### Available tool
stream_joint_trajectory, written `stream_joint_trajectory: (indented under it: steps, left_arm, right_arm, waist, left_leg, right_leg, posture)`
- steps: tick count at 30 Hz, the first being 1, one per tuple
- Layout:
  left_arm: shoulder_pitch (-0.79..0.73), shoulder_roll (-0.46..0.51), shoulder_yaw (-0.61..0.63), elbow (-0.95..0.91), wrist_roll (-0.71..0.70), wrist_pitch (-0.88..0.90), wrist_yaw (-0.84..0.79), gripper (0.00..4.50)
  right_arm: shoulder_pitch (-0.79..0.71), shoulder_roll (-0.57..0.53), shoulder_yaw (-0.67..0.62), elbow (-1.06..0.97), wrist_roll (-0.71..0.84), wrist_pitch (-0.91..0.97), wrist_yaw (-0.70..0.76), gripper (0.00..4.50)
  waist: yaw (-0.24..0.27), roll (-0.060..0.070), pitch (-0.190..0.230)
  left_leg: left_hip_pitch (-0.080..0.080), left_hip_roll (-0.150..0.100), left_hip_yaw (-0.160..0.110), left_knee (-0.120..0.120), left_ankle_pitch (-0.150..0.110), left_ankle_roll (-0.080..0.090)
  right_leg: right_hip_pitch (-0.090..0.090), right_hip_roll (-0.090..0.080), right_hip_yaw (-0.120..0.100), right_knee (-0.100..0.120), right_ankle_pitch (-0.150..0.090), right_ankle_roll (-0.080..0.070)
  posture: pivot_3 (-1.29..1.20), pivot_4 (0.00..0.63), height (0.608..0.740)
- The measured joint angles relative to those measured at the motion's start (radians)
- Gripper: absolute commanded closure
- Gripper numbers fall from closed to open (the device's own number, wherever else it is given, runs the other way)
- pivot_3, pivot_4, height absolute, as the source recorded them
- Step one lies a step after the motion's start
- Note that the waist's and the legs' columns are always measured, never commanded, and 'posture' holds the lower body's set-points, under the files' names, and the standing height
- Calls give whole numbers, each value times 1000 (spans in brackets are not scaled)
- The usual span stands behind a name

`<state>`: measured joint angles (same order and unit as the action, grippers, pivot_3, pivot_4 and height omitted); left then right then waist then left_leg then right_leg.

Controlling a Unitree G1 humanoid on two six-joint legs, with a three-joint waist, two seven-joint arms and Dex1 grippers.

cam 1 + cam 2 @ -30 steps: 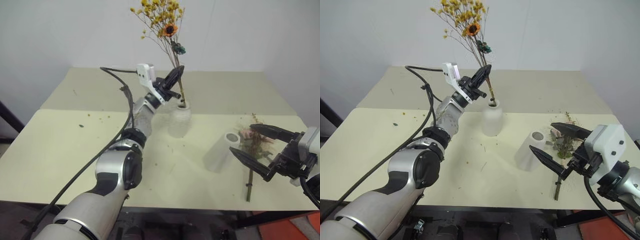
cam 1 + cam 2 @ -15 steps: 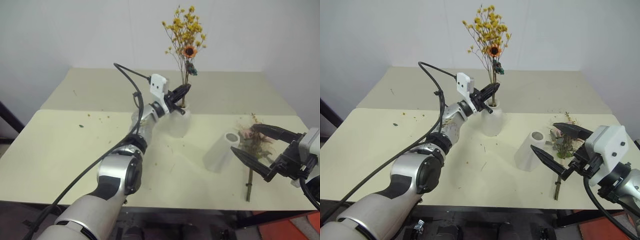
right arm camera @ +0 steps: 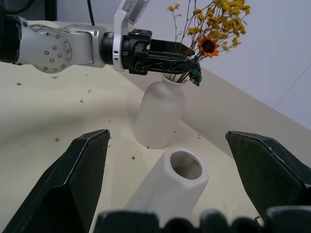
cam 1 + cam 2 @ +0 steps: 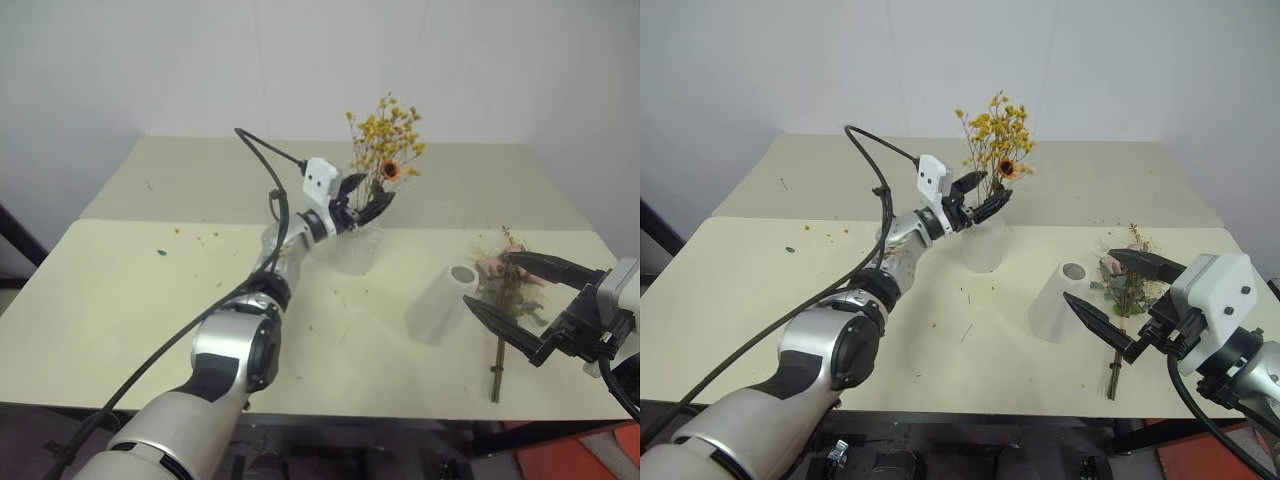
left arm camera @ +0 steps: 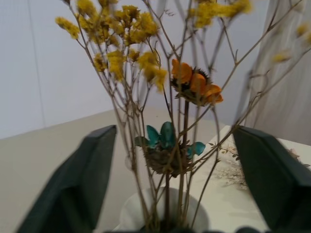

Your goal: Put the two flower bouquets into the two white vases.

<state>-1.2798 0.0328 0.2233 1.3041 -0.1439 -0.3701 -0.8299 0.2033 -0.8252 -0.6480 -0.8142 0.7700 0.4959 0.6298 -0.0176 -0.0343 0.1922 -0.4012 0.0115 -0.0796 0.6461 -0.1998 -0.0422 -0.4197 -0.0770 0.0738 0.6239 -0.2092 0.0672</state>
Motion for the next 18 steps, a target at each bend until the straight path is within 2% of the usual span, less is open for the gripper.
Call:
stream_joint_trajectory:
  steps: [5, 9, 14, 18]
  left_arm:
    - [8, 48, 14, -24, -20, 31, -61, 22]
    - [42, 108, 47, -129, -93, 61, -150, 22]
    - [204, 273, 84, -526, -261, 312, -299, 22]
    - [407, 442, -4, -862, -285, 494, -380, 22]
  right_arm:
    - [-24, 0, 9, 4, -1, 0, -1, 0]
    - [-34, -2, 10, 13, -3, 23, -37, 0]
    - [-89, -82, 3, 73, 11, 245, -197, 0]
    - [-109, -135, -10, 145, 44, 427, -251, 0]
  waist:
    - [0, 0, 0]
    - [-4, 0, 0]
    - [-26, 1, 0]
    - [-25, 1, -1]
  left_leg:
    - [0, 0, 0, 0, 0, 0]
    - [0, 0, 0, 0, 0, 0]
    - [2, 1, 0, -1, 0, 0]
    - [3, 1, 0, -1, 0, 0]
  right_leg:
    - [0, 0, 0, 0, 0, 0]
    - [0, 0, 0, 1, 0, -1]
    - [0, 0, 1, 4, 2, -5]
    - [0, 0, 1, 5, 4, -9]
  posture:
    - [0, 150, 740]
    - [0, 150, 740]
    - [0, 150, 740]
    - [0, 150, 740]
